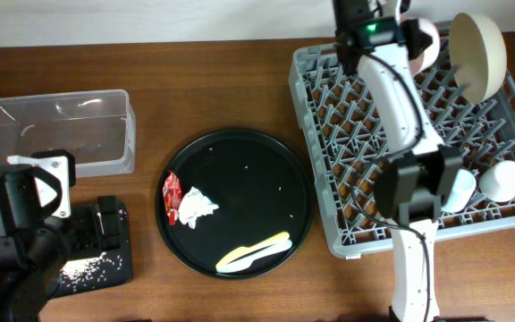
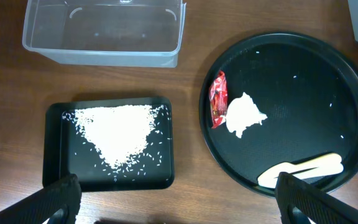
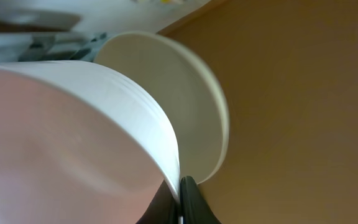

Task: Sort waste into correct bins and load items into the dishwasher rack
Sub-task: 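Carry the pink bowl with the right gripper into the rack's back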

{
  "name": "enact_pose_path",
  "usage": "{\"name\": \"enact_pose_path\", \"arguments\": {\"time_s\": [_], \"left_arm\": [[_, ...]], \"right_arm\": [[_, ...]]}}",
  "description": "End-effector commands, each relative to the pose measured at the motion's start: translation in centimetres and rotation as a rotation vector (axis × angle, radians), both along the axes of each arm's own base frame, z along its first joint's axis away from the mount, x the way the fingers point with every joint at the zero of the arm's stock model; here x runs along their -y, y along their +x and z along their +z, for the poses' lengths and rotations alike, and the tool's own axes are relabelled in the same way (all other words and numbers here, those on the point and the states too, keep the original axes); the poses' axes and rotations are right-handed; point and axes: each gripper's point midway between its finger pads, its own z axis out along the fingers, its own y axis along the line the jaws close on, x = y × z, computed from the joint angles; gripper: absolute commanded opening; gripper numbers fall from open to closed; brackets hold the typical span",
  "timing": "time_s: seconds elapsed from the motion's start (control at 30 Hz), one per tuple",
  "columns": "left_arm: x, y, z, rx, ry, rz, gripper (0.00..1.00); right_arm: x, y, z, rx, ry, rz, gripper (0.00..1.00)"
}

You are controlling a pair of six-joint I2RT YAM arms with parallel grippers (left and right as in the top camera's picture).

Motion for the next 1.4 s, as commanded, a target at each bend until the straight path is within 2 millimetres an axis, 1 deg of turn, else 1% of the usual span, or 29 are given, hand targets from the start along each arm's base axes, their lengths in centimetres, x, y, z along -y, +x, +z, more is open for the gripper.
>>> {"name": "enact_pose_path", "arguments": {"time_s": [0.0, 0.03, 0.13, 0.27, 0.5, 0.6, 0.77, 0.83, 0.93, 1.03, 1.17, 1.37], "left_arm": [[-0.2, -0.1, 0.2, 0.007, 0.003, 0.015, 0.99], [-0.2, -0.1, 0.2, 0.007, 0.002, 0.015, 0.99], [-0.2, -0.1, 0.2, 0.007, 0.002, 0.015, 0.99], [-0.2, -0.1, 0.2, 0.007, 0.003, 0.015, 0.99], [-0.2, -0.1, 0.2, 0.007, 0.003, 0.015, 0.99], [-0.2, -0.1, 0.2, 0.007, 0.002, 0.015, 0.99], [-0.2, -0.1, 0.2, 0.007, 0.003, 0.015, 0.99], [-0.2, -0.1, 0.2, 0.007, 0.003, 0.015, 0.99], [-0.2, -0.1, 0.2, 0.007, 0.003, 0.014, 0.99], [-0.2, -0.1, 0.2, 0.007, 0.003, 0.015, 0.99], [-0.2, -0.1, 0.2, 0.007, 0.003, 0.015, 0.99], [-0.2, -0.1, 0.2, 0.007, 0.002, 0.015, 0.99]], "right_arm": [[-0.9, 0.0, -1.8, 0.009, -0.082, -0.035, 0.04], [-1.2, 0.0, -2.3, 0.011, -0.093, -0.038, 0.04], [-1.5, 0.0, -2.8, 0.013, -0.109, -0.041, 0.04], [-1.8, -0.3, -4.4, 0.011, -0.032, -0.036, 0.04], [-1.9, -0.6, -4.8, 0.018, -0.022, -0.044, 0.04], [-2.5, -1.1, -5.2, 0.0, -0.024, -0.04, 0.04], [-3.8, -1.2, -6.1, -0.015, -0.021, -0.019, 0.05], [-4.2, -1.5, -7.3, -0.049, -0.019, -0.011, 0.04], [-4.2, -1.9, -8.8, -0.075, -0.049, -0.012, 0.04], [-3.9, -2.2, -7.9, -0.07, -0.153, -0.015, 0.04], [-4.0, -2.1, -7.0, -0.044, -0.153, -0.016, 0.04], [-4.0, -1.9, -6.7, -0.018, -0.152, -0.019, 0.04]]}}
